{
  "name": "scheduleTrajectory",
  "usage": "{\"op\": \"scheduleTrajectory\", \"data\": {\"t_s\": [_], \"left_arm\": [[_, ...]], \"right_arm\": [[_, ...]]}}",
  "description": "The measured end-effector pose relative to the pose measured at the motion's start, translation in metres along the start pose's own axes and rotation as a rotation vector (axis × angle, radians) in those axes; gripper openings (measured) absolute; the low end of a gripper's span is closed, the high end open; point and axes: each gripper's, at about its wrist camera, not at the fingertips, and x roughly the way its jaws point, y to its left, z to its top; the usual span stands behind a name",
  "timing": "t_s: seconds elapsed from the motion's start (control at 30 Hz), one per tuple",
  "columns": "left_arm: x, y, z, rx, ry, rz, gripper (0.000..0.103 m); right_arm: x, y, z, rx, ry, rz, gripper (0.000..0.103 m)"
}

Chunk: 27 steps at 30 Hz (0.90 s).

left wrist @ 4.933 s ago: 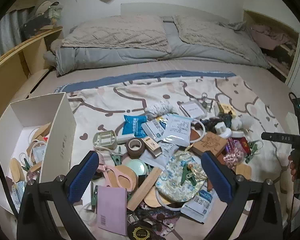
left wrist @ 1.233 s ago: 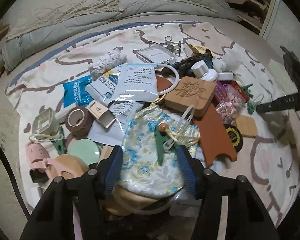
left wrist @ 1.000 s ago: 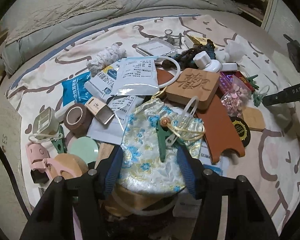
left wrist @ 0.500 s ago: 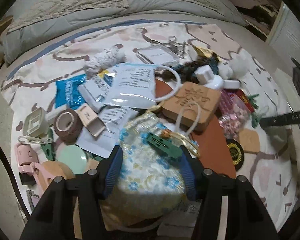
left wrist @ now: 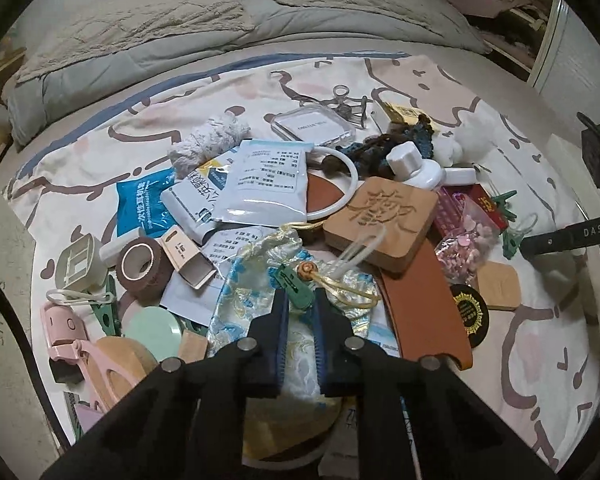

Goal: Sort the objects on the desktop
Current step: 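Close the left tool on the green clothespin on the floral pouch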

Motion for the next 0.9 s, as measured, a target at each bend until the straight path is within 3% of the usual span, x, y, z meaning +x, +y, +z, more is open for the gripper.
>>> {"op": "scheduleTrajectory", "data": {"t_s": [0.13, 0.37, 0.6, 0.9], "left_arm": [[-0.004, 0.007, 0.002, -0.015, -0.015, 0.038, 0.005], [-0.016, 0.017, 0.002, -0.036, -0.043, 0.071, 0.005], [-0.036, 0.026, 0.003, -0.04, -0.126, 0.127, 0.005], [-0.057, 0.044, 0.005, -0.093, -0.186, 0.118, 0.005]], "right_arm": [[-0.002, -0.001, 0.002, 0.011, -0.001, 0.004, 0.011], [-0.013, -0.004, 0.004, 0.031, -0.028, 0.021, 0.011], [-0.02, 0.001, 0.005, 0.03, -0.047, 0.035, 0.011], [-0.021, 0.012, 0.009, 0.038, -0.056, 0.055, 0.011]]}}
